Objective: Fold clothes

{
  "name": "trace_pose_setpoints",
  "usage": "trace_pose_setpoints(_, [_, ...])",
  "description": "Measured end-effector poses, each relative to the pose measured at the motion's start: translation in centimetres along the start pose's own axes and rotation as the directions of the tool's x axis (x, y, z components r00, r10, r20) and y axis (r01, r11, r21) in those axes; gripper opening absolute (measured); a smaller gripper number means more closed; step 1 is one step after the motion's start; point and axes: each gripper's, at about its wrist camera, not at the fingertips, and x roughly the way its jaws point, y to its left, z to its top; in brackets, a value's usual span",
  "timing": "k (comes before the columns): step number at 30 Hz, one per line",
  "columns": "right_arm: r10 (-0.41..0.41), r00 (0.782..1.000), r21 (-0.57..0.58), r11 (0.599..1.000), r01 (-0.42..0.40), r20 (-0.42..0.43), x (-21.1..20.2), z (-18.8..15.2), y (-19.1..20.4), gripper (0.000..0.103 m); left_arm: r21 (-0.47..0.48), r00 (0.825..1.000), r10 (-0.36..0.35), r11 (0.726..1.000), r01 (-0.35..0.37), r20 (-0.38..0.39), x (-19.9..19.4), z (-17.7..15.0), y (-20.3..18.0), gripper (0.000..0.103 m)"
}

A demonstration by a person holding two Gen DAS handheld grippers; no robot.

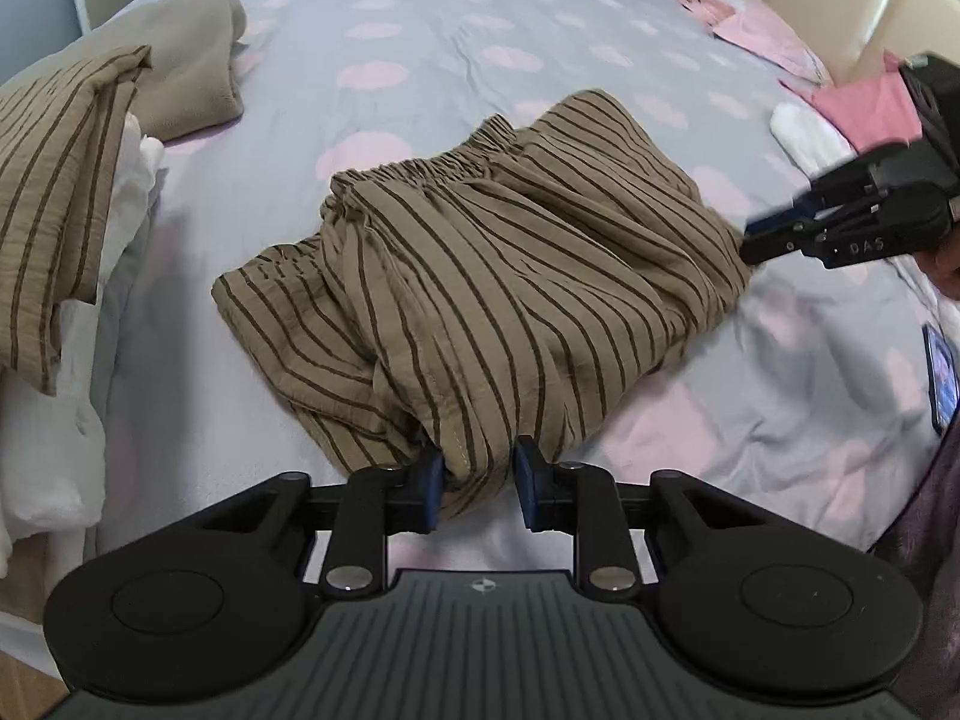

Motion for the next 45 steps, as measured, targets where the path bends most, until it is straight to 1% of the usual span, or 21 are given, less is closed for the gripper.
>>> trace_pose_setpoints(3, [-0.027,0.999,0.02,0.999,0.026,0.042,-0.4,0.5,-0.3,0.0,-0.036,1.0,-0.008,0.999,0.008,0.003,-0.4,-0.3,0.6,0.009])
trace_pose_setpoints(8, [-0.116,0.99,0.078,0.991,0.11,0.083,-1.2,0.8,-1.6,0.0,-0.127,0.999,-0.03,0.992,0.027,-0.02,-0.5,-1.2,2.2,0.005])
trace_pose_setpoints(12, [-0.246,0.967,0.06,0.968,0.243,0.07,-0.3,0.8,-2.4,0.0,-0.161,0.997,-0.007,0.987,-0.006,-0.077,0.5,-2.0,3.2,0.005])
trace_pose_setpoints(15, [-0.207,0.977,0.123,0.972,0.2,0.048,0.4,0.8,-3.7,0.0,-0.189,0.996,-0.033,0.982,0.016,-0.083,1.0,-2.3,3.6,0.005])
trace_pose_setpoints(17, [-0.159,0.985,0.119,0.981,0.151,0.06,0.0,0.7,-3.4,0.0,-0.165,0.997,-0.028,0.986,0.017,-0.067,0.6,-2.3,3.2,0.005])
trace_pose_setpoints(19, [-0.099,0.991,0.096,0.991,0.091,0.086,-0.7,0.7,-2.6,0.005,-0.14,0.998,-0.015,0.99,0.008,-0.054,0.4,-2.3,2.7,0.007])
trace_pose_setpoints(21, [-0.079,0.991,0.055,0.996,0.074,0.105,-1.6,0.6,-1.7,0.006,-0.125,0.999,0.004,0.992,-0.011,-0.054,0.3,-2.4,2.3,0.027])
trace_pose_setpoints(23, [-0.053,0.992,0.025,0.998,0.05,0.113,-2.1,0.3,-1.2,0.014,-0.109,0.998,0.024,0.994,-0.029,-0.053,0.3,-2.5,1.8,0.042])
trace_pose_setpoints(25, [-0.023,0.992,0.005,1.0,0.023,0.12,-2.6,0.0,-1.0,0.048,-0.093,0.998,0.043,0.995,-0.048,-0.052,0.3,-2.5,1.4,0.044])
trace_pose_setpoints(28, [-0.003,0.996,-0.047,0.999,0.007,0.086,-2.3,-0.7,-0.3,0.05,-0.069,0.996,0.072,0.995,-0.076,-0.049,0.3,-2.6,0.7,0.047])
trace_pose_setpoints(29, [-0.002,0.998,-0.068,0.998,0.006,0.061,-1.8,-1.0,-0.1,0.053,-0.061,0.995,0.082,0.995,-0.085,-0.048,0.2,-2.6,0.5,0.045])
trace_pose_setpoints(30, [-0.005,0.999,-0.091,0.996,0.009,0.036,-1.3,-1.4,0.1,0.056,-0.053,0.995,0.092,0.994,-0.094,-0.047,0.2,-2.7,0.3,0.038])
trace_pose_setpoints(32, [-0.022,1.0,-0.146,0.989,0.023,0.007,-0.2,-2.1,0.6,0.056,-0.038,0.993,0.111,0.993,-0.113,-0.045,0.2,-2.7,-0.2,0.033])
trace_pose_setpoints(33, [-0.038,0.999,-0.179,0.983,0.039,0.008,0.2,-2.5,0.9,0.056,-0.03,0.992,0.121,0.992,-0.122,-0.043,0.2,-2.7,-0.4,0.033])
trace_pose_setpoints(35, [-0.071,0.996,-0.215,0.973,0.082,0.056,0.6,-2.9,1.3,0.053,-0.014,0.989,0.14,0.99,-0.14,-0.04,0.2,-2.8,-0.9,0.033])
trace_pose_setpoints(36, [-0.071,0.996,-0.207,0.975,0.082,0.062,0.8,-2.8,1.2,0.046,-0.006,0.988,0.149,0.989,-0.15,-0.039,0.2,-2.8,-1.1,0.032])
trace_pose_setpoints(37, [-0.066,0.997,-0.193,0.978,0.075,0.049,1.0,-2.6,1.0,0.018,-0.009,0.987,0.153,0.988,-0.154,-0.048,0.4,-2.8,-1.0,0.032])
trace_pose_setpoints(38, [-0.062,0.998,-0.178,0.982,0.067,0.031,1.3,-2.4,0.7,0.004,-0.009,0.986,0.155,0.988,-0.156,-0.06,0.8,-2.9,-0.8,0.03])
trace_pose_setpoints(40, [-0.069,0.997,-0.17,0.983,0.073,0.028,1.1,-1.9,0.4,0.004,0.0,0.985,0.157,0.988,-0.157,-0.071,1.2,-3.1,-0.4,0.024])
trace_pose_setpoints(42, [-0.083,0.996,-0.161,0.983,0.088,0.037,0.6,-1.4,0.1,0.003,0.005,0.989,0.14,0.99,-0.14,-0.042,1.0,-3.1,-0.4,0.007])
trace_pose_setpoints(45, [-0.085,0.992,-0.128,0.987,0.097,0.094,-0.8,-0.6,-0.2,0.003,0.004,0.99,0.139,0.99,-0.139,0.012,0.2,-2.9,-0.5,0.002])
